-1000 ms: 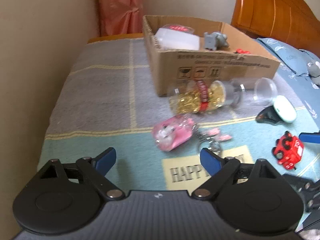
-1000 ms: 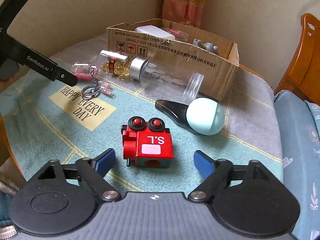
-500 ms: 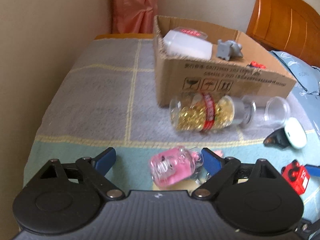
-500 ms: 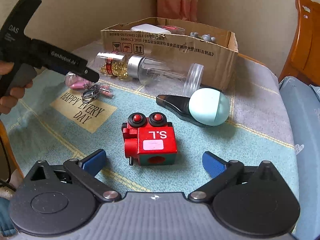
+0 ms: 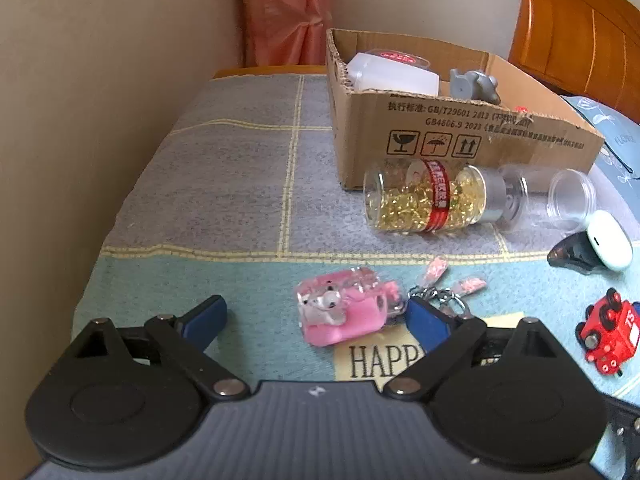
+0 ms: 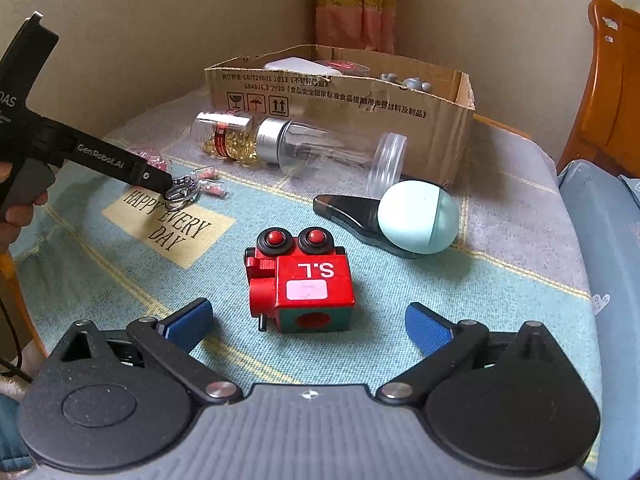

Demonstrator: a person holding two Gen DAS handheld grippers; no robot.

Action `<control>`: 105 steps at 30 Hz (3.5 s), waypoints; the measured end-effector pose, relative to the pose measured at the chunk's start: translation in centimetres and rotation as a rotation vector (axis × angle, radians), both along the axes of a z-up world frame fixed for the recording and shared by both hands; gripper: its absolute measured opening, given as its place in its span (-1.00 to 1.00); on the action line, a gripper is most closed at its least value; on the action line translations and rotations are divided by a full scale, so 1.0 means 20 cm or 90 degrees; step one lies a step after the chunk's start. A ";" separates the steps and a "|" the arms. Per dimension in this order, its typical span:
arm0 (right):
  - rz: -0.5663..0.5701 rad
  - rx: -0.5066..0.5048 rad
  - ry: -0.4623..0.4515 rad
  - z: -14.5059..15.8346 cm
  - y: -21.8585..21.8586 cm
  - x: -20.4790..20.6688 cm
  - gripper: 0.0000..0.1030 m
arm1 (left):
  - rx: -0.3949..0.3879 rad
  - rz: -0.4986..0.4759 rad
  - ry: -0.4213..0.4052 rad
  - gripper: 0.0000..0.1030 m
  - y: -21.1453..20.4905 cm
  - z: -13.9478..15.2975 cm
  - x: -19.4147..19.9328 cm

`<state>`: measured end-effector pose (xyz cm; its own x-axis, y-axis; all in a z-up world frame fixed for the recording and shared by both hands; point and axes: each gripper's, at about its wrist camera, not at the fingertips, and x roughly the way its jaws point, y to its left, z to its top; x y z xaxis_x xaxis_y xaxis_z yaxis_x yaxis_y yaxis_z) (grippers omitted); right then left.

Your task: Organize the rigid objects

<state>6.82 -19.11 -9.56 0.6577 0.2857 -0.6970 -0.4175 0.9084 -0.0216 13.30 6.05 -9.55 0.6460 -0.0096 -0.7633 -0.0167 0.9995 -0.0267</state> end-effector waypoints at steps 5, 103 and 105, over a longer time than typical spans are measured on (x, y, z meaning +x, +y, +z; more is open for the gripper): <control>0.001 0.002 -0.004 0.00 0.00 0.00 1.00 | -0.007 -0.004 0.001 0.85 -0.01 0.00 0.00; 0.010 0.043 0.028 0.64 0.21 1.08 0.19 | 0.004 -0.155 -0.121 0.95 0.02 0.52 0.22; 0.006 0.043 0.035 0.62 0.25 1.10 0.19 | 0.010 -0.146 -0.116 0.95 0.04 0.50 0.21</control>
<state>28.78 -14.06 2.80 0.6157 0.3390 -0.7114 -0.4248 0.9031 0.0627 17.45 6.87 0.52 0.7552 -0.1609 -0.6355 0.2139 0.9768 0.0069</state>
